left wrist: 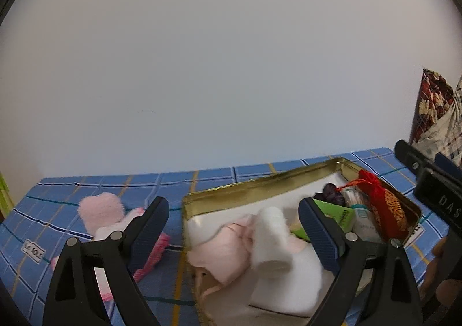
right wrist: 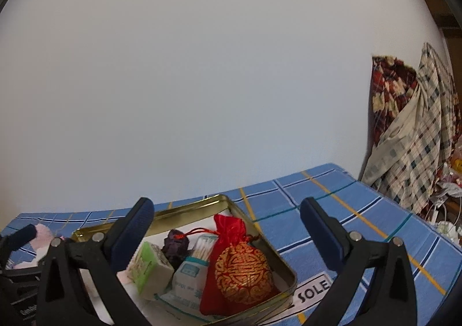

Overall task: Organize soft objects
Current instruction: 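Withdraw both tools from the tin toward the pink-edged towel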

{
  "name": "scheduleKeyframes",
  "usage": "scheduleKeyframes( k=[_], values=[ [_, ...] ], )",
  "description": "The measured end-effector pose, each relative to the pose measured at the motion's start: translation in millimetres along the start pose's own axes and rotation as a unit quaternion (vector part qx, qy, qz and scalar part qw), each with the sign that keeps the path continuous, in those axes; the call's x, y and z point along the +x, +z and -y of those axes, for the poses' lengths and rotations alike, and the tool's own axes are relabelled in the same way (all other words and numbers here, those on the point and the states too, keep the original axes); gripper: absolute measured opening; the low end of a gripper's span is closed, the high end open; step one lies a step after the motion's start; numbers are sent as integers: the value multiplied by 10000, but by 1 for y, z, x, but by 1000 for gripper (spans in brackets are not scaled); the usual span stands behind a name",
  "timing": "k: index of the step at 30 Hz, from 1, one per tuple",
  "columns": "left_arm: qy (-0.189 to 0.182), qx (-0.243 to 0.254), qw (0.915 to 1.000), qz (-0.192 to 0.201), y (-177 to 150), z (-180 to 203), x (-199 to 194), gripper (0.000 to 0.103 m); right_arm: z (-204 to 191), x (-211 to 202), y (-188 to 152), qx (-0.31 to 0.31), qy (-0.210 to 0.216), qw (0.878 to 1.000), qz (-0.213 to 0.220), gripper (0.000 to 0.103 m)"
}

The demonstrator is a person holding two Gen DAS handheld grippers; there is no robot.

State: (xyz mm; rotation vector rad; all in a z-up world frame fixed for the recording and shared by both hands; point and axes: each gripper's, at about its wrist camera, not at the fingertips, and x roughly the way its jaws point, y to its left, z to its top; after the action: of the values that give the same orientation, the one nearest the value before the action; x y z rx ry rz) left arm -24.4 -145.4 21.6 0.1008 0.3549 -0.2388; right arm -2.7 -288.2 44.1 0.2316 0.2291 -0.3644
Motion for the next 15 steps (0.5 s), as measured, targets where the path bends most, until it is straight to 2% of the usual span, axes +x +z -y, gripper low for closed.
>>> scheduleKeyframes(
  k=[3, 7, 12, 15],
  values=[
    [201, 79, 9996, 199, -4, -3, -7, 93, -2, -9, 0, -81, -26, 9995, 302, 103],
    [285, 197, 9989, 317, -11, -8, -16, 93, -2, -22, 0, -128, -76, 9969, 768, 103],
    [252, 257, 9987, 356, -16, -16, -25, 93, -5, -25, -1, -196, -150, 9964, 813, 103],
    [225, 221, 9992, 249, -20, -26, -30, 93, -5, -26, -1, -155, -261, 9966, 761, 103]
  ],
)
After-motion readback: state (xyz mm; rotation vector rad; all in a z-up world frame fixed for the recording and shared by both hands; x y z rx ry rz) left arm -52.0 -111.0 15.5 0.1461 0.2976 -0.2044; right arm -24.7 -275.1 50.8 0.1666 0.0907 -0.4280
